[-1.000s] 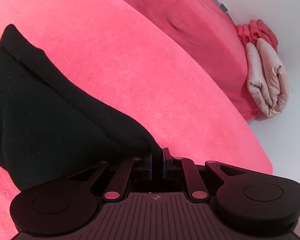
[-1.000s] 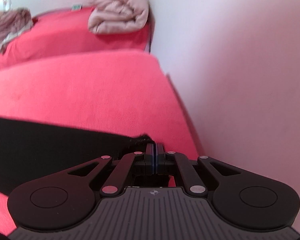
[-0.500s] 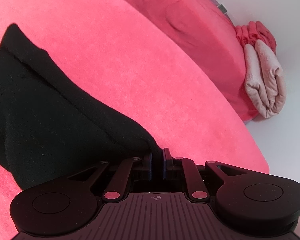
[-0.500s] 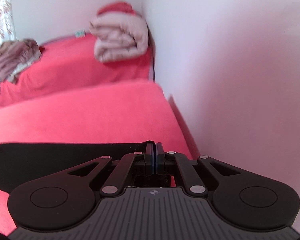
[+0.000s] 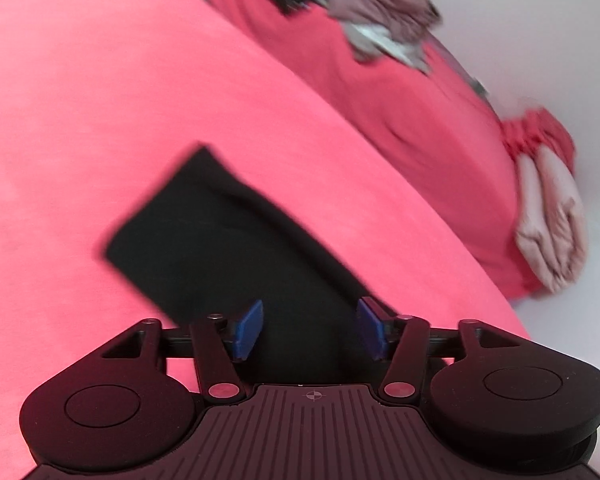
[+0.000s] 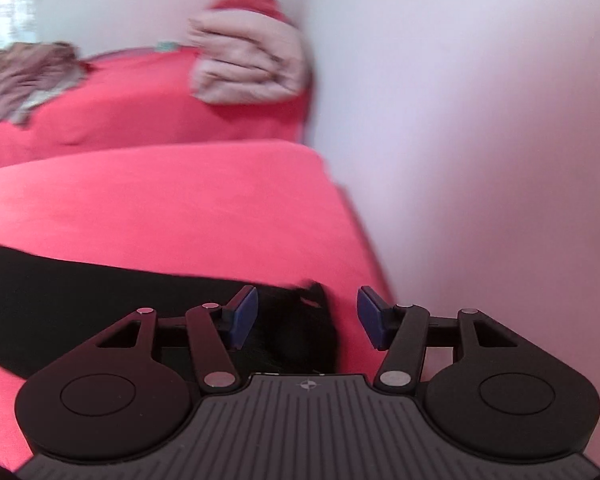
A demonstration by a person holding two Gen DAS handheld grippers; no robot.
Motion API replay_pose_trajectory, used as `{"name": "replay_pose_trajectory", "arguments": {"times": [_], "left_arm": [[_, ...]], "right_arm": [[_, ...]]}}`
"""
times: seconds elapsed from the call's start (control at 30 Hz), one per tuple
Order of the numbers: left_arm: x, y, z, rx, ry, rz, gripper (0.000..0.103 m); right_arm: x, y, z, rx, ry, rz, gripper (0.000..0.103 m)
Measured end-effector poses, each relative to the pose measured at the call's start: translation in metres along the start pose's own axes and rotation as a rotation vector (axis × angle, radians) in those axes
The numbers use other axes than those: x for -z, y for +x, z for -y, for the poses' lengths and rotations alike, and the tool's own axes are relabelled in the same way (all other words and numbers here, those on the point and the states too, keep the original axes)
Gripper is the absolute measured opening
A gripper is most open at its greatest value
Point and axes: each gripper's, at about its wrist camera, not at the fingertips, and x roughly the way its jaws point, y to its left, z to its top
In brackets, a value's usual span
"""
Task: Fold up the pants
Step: 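Open both grippers to release the folded pants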
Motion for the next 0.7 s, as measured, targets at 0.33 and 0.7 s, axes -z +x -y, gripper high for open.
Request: {"name": "replay_pose_trajectory", "arguments": {"times": [0.33,0.7], "left_arm": [[-0.024,0.012,-0.100,0.006,-0.046,-0.004,0.103],[-0.057,0.041,-0.137,0.167,0.027,-0.111,0.103]], "right_arm": [[-0.015,-0.032,-0.175,-0.741,0.010,-0.205,0.061],[-0.007,0.006,-0.367,-0.773,-0.053,-0.230,0.061]]}}
